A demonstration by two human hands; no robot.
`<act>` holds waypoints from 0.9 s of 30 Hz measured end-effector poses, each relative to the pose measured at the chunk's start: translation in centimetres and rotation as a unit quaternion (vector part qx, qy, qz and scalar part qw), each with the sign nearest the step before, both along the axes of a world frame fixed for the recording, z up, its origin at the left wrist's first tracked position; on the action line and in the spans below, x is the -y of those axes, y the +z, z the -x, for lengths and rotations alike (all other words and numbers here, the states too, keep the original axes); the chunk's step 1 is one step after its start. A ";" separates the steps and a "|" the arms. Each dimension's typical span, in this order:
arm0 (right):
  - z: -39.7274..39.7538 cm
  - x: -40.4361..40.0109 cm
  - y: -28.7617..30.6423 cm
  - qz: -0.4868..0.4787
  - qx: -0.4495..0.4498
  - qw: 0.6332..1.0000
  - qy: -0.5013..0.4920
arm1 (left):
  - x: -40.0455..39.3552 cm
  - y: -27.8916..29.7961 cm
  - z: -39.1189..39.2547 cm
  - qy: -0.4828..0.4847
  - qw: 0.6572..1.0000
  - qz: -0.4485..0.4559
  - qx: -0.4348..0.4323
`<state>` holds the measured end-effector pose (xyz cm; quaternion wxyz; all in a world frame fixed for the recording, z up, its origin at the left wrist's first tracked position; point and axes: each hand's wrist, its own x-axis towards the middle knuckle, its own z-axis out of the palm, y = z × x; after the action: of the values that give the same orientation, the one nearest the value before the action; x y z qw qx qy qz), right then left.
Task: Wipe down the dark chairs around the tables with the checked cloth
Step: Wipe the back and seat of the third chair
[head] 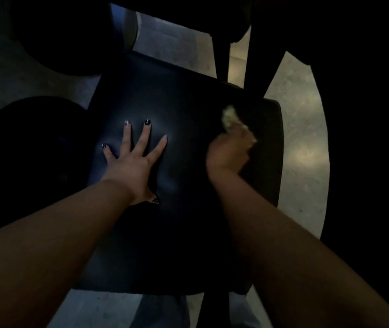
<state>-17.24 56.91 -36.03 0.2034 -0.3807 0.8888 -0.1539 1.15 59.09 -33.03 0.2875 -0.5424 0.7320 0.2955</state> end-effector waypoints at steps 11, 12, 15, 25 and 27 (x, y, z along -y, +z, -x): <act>10.4 -5.9 -1.0 0.060 -0.020 0.995 0.073 | -0.1 0.2 -0.1 0.021 1.000 -0.001 -0.020; 11.3 -6.3 -0.9 0.035 -0.038 0.999 -0.011 | -0.2 0.2 -0.1 0.024 0.999 0.001 -0.021; 6.8 -6.6 -0.9 0.006 -0.021 0.994 -0.109 | -0.2 0.1 -0.1 0.032 0.999 0.009 -0.028; -2.2 -7.9 -1.8 0.017 -0.008 0.933 0.360 | -3.3 0.4 -1.7 0.164 0.980 0.098 -0.053; 3.2 -7.5 -2.8 0.036 -0.033 0.954 0.295 | -4.5 0.2 -2.0 0.144 0.983 0.095 -0.061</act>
<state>-20.48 64.37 -38.83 0.1961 -0.6377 0.7374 -0.1059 3.19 63.62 -32.86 0.1437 -0.6480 0.6869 0.2961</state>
